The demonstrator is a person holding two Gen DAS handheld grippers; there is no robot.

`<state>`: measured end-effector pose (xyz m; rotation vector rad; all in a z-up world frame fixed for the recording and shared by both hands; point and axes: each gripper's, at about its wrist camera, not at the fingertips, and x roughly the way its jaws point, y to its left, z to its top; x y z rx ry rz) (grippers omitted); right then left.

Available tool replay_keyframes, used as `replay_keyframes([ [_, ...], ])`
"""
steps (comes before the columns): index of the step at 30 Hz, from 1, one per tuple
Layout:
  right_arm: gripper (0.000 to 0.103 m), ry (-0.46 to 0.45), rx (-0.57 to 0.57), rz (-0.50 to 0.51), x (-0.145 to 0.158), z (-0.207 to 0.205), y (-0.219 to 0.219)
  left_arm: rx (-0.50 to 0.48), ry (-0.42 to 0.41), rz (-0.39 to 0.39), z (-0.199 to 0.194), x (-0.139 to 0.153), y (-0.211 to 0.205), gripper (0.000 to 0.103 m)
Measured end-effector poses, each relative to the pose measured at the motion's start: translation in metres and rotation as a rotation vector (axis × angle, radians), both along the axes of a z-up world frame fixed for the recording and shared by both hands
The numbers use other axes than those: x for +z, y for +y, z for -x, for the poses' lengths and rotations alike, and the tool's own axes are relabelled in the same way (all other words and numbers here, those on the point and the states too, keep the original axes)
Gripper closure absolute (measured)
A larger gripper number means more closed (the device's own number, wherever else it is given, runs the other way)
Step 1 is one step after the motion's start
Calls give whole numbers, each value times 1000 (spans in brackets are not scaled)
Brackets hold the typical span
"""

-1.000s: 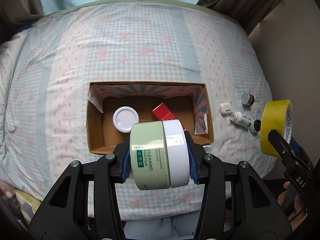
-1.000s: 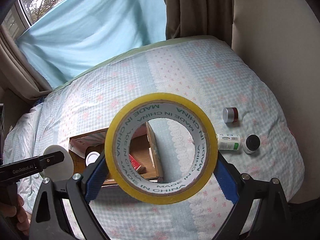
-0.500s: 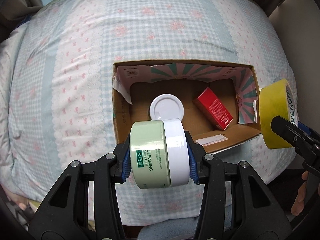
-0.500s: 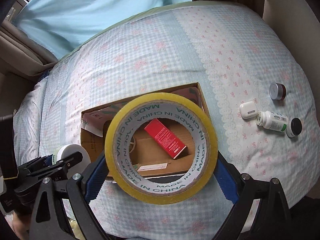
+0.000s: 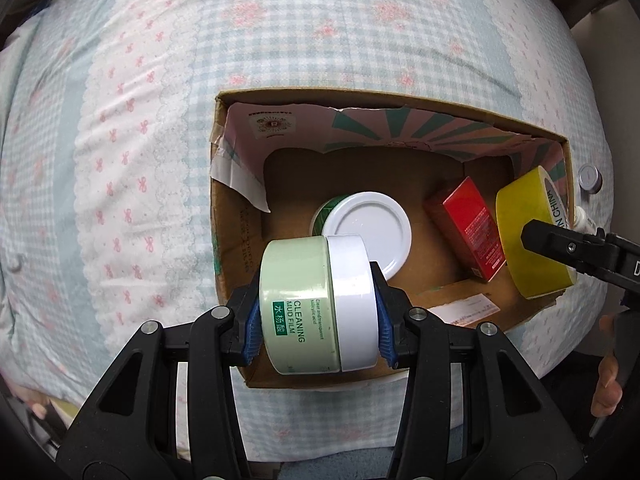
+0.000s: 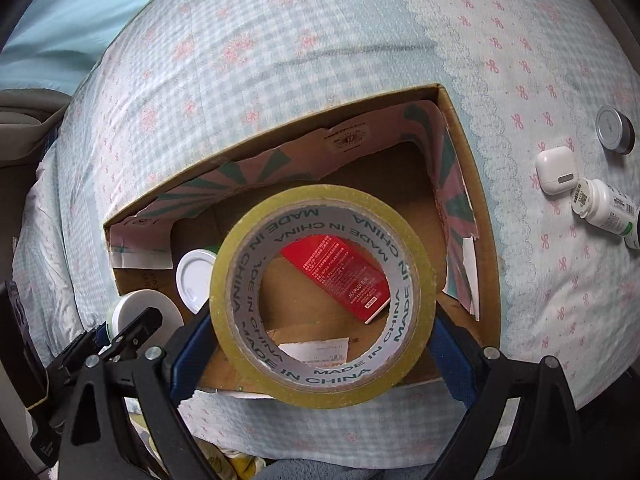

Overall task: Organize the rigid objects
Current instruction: 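Release the pale green jar and yellow tape into the box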

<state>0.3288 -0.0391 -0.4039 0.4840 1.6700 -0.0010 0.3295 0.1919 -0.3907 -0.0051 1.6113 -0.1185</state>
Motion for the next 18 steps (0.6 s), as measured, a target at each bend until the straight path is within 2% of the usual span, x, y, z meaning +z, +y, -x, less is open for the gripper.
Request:
replay_keyframes([
  [7, 9, 81, -106, -45, -22, -11, -12, -32, 26, -18, 6, -13, -8, 62],
  [13, 8, 59, -63, -30, -20, -18, -13, -95, -15, -32, 3, -8, -18, 60],
  [15, 7, 49, -10, 57, -17, -24, -6, -99, -21, -29, 2, -3, -21, 22],
  [16, 2, 36, 20, 102, -15, -25, -3, -104, -44, -23, 3, 3, -22, 2],
  [18, 0, -27, 46, 137, -5, -26, -2, -124, -68, -15, 3, 12, -24, 0],
])
